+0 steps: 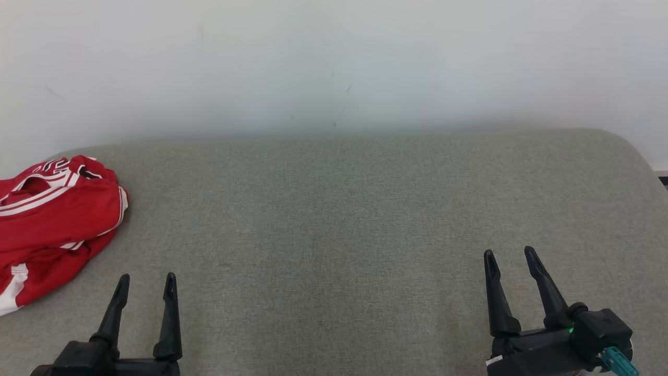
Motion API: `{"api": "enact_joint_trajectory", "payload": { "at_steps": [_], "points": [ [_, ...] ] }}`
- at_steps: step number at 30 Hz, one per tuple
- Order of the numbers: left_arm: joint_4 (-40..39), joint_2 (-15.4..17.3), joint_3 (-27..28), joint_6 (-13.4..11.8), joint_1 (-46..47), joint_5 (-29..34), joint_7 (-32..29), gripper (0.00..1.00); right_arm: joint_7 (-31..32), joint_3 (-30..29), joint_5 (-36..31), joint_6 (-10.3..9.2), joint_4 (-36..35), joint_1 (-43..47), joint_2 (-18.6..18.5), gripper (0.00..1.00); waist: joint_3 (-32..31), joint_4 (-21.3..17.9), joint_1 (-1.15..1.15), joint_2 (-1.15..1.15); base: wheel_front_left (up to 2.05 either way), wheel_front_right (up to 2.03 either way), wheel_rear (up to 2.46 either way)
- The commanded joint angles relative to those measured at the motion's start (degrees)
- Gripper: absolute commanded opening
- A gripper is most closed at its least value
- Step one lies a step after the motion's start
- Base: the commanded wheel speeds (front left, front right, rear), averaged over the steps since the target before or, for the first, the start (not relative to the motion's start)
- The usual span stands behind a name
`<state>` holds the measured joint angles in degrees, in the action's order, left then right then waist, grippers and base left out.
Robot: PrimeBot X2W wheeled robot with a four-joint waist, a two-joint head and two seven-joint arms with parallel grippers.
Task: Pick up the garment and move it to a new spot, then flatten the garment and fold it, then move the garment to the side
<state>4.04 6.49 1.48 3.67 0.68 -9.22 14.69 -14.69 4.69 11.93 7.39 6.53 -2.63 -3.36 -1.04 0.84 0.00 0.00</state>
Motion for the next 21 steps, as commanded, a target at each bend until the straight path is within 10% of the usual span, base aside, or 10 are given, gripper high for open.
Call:
{"api": "enact_joint_trajectory", "payload": {
  "at_steps": [1,21],
  "points": [
    [-0.1,-0.1,0.3,0.2,-0.6,1.2,0.5,1.0,-0.5,0.1,-0.9,0.18,0.0,0.2,-0.4,1.0,0.0,0.0,0.0,0.0,0.0,0.0,0.0],
    [1.3,0.4,0.7,0.4,-0.4,-1.2,-3.5,1.0,-0.5,-0.2,3.1,0.19,1.9,0.6,-0.9,1.0,-0.6,0.8,0.0,0.0,0.0,0.0,0.0]
  ]
}}
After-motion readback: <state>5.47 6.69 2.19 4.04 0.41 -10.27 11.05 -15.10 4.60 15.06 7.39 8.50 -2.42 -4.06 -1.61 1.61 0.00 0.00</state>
